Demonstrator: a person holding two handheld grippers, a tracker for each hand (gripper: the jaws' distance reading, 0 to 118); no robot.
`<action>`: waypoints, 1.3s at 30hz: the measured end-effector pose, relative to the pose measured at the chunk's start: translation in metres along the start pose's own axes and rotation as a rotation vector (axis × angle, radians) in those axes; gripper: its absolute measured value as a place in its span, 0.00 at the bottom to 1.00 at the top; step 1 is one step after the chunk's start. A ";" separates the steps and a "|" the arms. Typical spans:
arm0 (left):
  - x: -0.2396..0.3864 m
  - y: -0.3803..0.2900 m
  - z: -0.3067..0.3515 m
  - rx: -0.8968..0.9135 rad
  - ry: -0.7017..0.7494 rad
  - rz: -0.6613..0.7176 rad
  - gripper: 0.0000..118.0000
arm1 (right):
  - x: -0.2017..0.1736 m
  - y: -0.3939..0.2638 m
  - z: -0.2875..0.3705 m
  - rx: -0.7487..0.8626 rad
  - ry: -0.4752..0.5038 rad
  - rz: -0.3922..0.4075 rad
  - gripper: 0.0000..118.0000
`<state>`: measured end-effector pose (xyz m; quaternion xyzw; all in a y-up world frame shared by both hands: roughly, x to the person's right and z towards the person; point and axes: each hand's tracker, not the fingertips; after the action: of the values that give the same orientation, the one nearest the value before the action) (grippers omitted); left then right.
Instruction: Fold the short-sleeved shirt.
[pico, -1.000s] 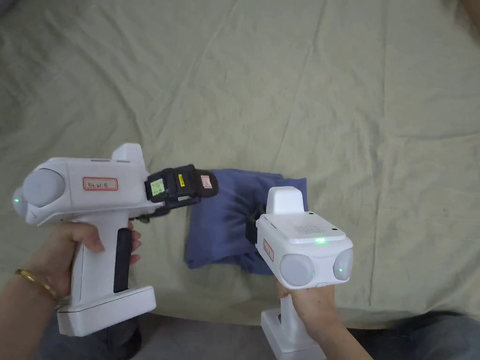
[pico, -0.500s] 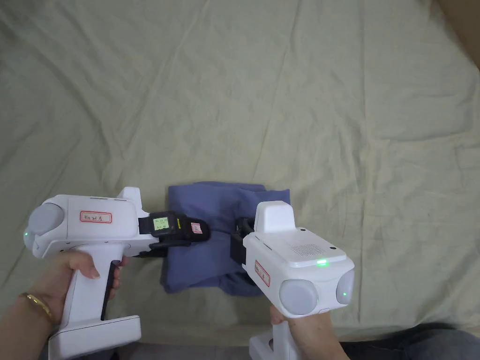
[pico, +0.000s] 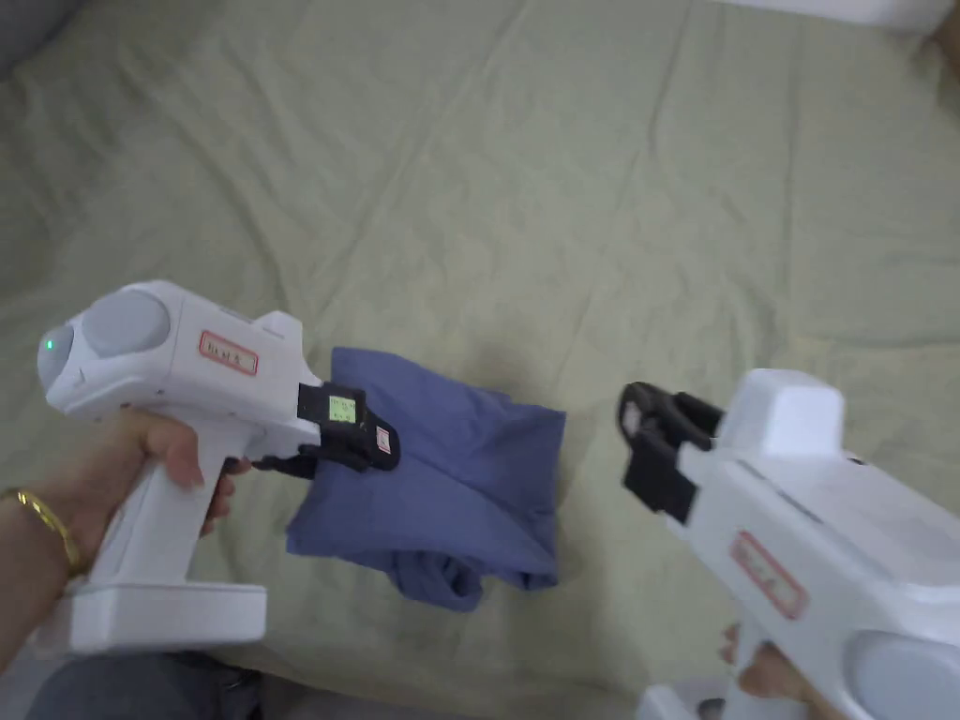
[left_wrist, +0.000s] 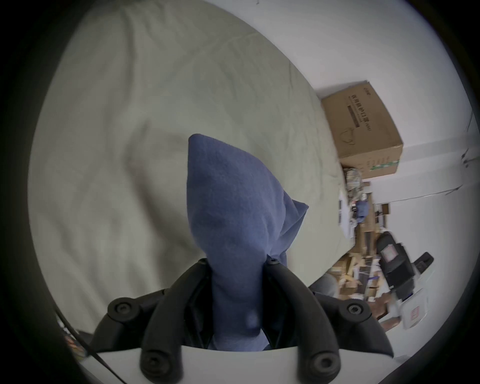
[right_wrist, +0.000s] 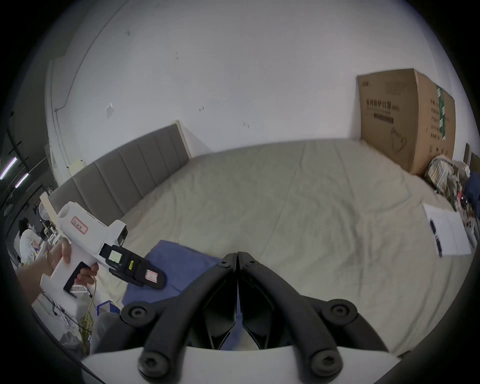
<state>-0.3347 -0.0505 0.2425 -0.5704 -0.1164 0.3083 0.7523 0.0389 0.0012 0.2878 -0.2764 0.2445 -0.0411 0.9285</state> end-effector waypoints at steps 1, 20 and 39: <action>-0.008 0.004 0.013 0.004 0.032 0.004 0.18 | 0.001 0.005 0.010 0.017 0.000 0.001 0.00; -0.196 0.066 0.162 0.181 0.892 0.031 0.47 | -0.034 -0.015 0.013 -0.045 -0.062 -0.024 0.00; 0.094 -0.028 0.197 1.262 0.597 -0.383 0.00 | -0.003 0.109 0.079 0.313 -0.126 0.140 0.00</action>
<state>-0.3556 0.1564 0.3157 -0.0569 0.1966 0.0106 0.9788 0.0677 0.1325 0.2880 -0.1129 0.1953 0.0035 0.9742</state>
